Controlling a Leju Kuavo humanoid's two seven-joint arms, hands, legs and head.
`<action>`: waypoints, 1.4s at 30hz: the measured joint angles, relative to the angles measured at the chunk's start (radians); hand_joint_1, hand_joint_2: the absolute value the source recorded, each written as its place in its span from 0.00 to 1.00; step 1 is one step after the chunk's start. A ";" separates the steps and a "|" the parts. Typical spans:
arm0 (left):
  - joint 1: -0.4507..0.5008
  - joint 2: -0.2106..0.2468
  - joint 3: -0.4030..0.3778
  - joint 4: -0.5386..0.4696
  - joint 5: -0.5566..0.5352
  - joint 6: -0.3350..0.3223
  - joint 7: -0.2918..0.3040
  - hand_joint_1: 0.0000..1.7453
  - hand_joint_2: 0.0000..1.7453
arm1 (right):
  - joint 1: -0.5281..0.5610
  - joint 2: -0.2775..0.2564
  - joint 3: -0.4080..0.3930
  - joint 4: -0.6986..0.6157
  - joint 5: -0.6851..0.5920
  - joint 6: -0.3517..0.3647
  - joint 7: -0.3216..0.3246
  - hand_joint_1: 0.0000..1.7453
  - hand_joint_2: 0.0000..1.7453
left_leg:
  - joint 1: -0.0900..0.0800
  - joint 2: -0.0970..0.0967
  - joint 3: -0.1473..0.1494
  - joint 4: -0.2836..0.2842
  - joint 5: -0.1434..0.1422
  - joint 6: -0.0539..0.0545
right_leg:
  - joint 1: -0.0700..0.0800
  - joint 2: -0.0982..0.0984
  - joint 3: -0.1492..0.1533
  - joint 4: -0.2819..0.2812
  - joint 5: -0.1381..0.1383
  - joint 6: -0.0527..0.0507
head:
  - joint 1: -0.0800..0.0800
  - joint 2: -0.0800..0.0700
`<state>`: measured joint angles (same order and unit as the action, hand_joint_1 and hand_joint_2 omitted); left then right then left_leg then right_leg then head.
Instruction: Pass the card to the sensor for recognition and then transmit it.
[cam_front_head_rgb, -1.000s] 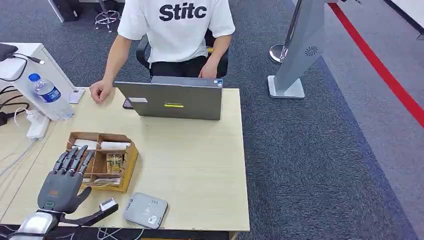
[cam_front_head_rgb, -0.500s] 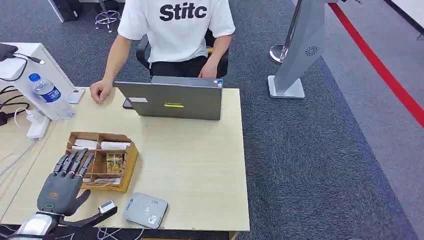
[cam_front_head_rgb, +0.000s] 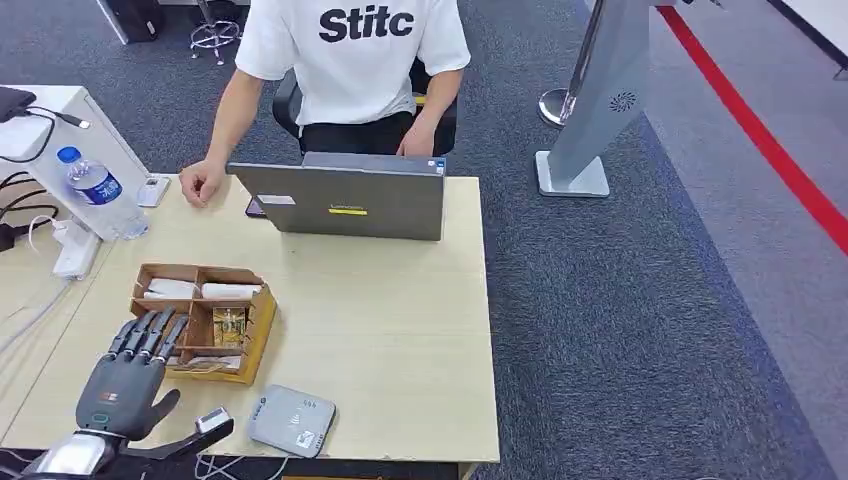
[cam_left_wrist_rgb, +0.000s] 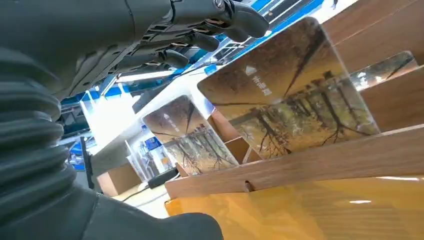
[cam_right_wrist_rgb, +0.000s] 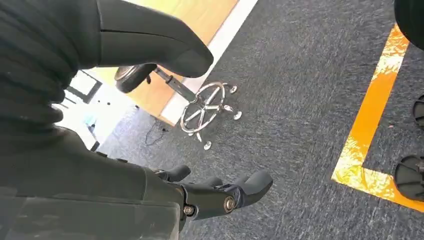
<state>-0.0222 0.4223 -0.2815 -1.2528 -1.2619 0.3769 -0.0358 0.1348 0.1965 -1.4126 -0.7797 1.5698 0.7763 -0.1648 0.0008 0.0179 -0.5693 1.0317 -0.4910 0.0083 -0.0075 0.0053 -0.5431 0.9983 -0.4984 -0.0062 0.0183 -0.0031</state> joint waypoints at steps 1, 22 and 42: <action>0.000 0.000 0.000 0.003 0.002 0.001 0.002 0.00 1.00 | 0.000 -0.001 0.000 0.002 0.000 0.000 0.000 0.00 1.00 | 0.000 0.000 0.000 0.000 0.000 0.000 | 0.000 0.000 0.000 0.000 0.000 0.000 | 0.000 0.000; -0.001 0.000 0.000 0.018 0.003 0.002 0.003 0.00 1.00 | 0.000 -0.006 0.000 0.012 0.000 0.000 0.000 0.00 1.00 | 0.000 0.000 0.000 0.000 0.000 0.000 | 0.000 0.000 0.000 0.000 0.000 0.000 | 0.000 0.000; 0.000 0.002 0.026 0.023 0.011 -0.019 0.033 1.00 1.00 | 0.000 -0.006 0.000 0.012 0.000 0.000 0.005 0.00 1.00 | 0.000 0.000 0.000 0.000 0.000 0.000 | 0.000 0.000 0.000 0.000 0.000 0.000 | 0.000 0.000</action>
<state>-0.0220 0.4238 -0.2560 -1.2299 -1.2513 0.3582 -0.0032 0.1345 0.1904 -1.4122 -0.7679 1.5698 0.7767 -0.1602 0.0008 0.0180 -0.5693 1.0317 -0.4910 0.0083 -0.0074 0.0054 -0.5431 0.9983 -0.4984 -0.0062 0.0187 -0.0031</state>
